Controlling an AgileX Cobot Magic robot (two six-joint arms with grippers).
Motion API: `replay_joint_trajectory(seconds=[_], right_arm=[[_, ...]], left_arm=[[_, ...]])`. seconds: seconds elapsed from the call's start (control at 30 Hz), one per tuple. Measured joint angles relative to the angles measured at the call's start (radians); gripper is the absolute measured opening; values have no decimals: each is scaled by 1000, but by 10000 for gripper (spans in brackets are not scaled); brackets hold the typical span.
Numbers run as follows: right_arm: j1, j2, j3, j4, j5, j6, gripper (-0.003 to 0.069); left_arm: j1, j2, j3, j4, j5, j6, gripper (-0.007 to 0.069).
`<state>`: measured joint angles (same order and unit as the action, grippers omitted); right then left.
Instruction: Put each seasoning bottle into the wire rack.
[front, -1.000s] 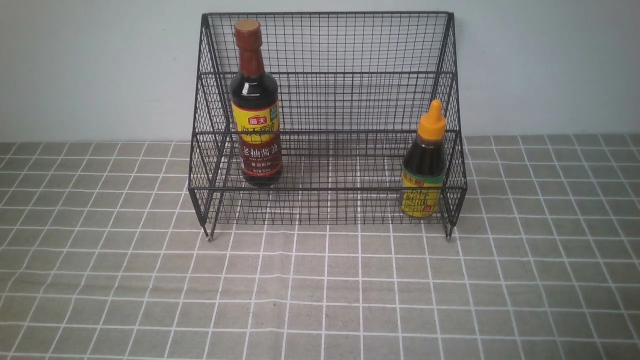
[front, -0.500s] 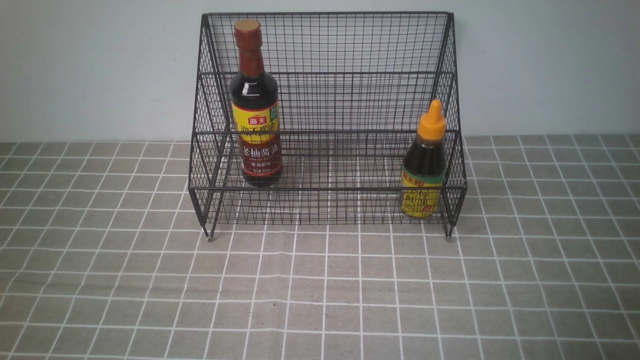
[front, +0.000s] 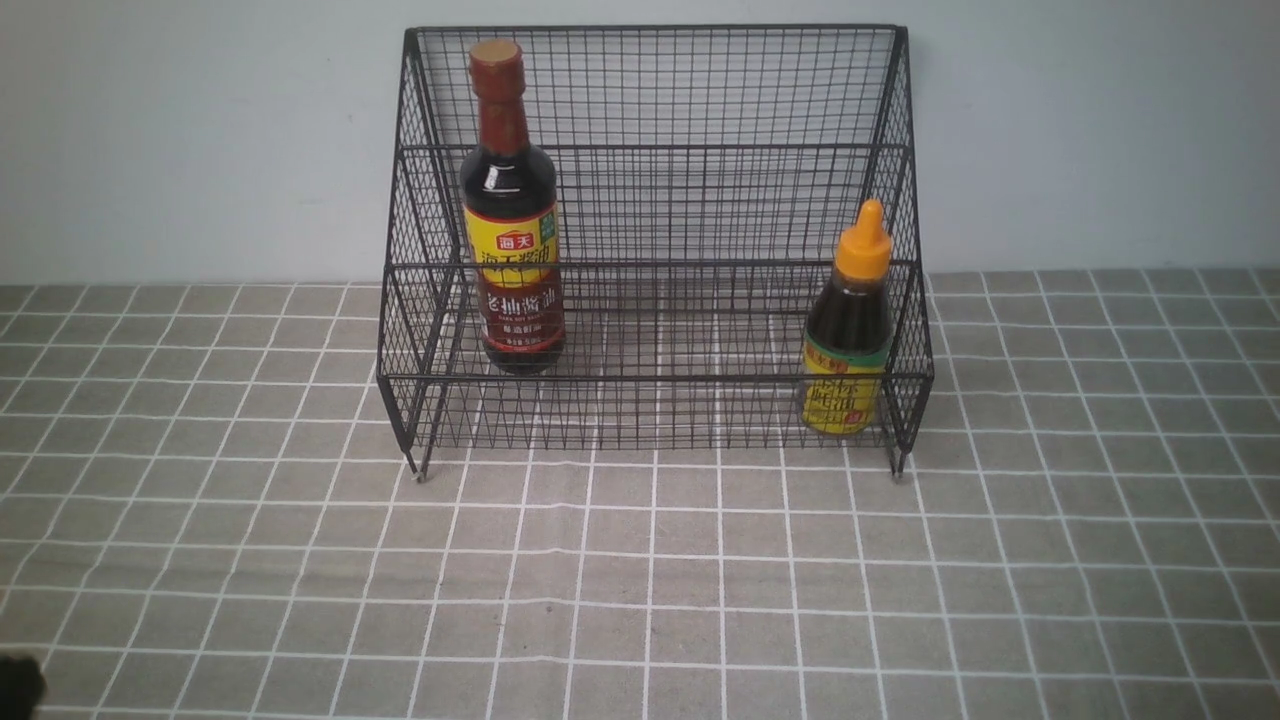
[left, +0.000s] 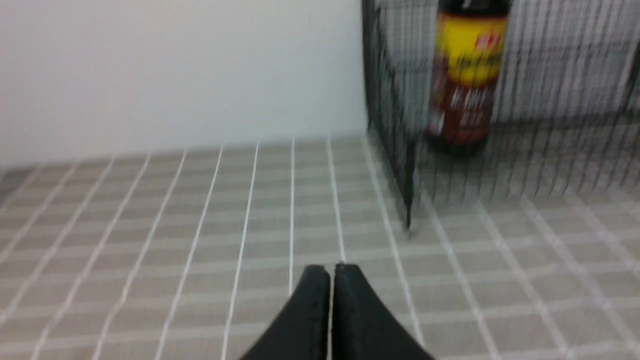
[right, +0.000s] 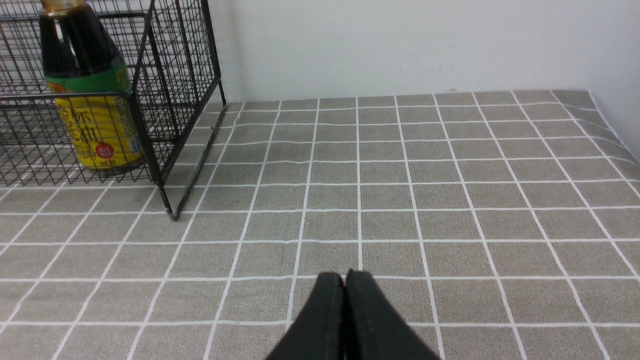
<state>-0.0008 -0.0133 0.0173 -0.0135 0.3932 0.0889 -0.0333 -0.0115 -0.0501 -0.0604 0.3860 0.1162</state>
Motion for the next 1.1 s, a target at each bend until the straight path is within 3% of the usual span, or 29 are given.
replay_joint_trajectory(seconds=[0.13,1.1], right_arm=[[0,0,0,0,0,0,-14],[0,0,0,0,-1,0,-14]], left_arm=[[0,0,73,8,-1,0,-7],[0,0,74,11,-1,0,-7]])
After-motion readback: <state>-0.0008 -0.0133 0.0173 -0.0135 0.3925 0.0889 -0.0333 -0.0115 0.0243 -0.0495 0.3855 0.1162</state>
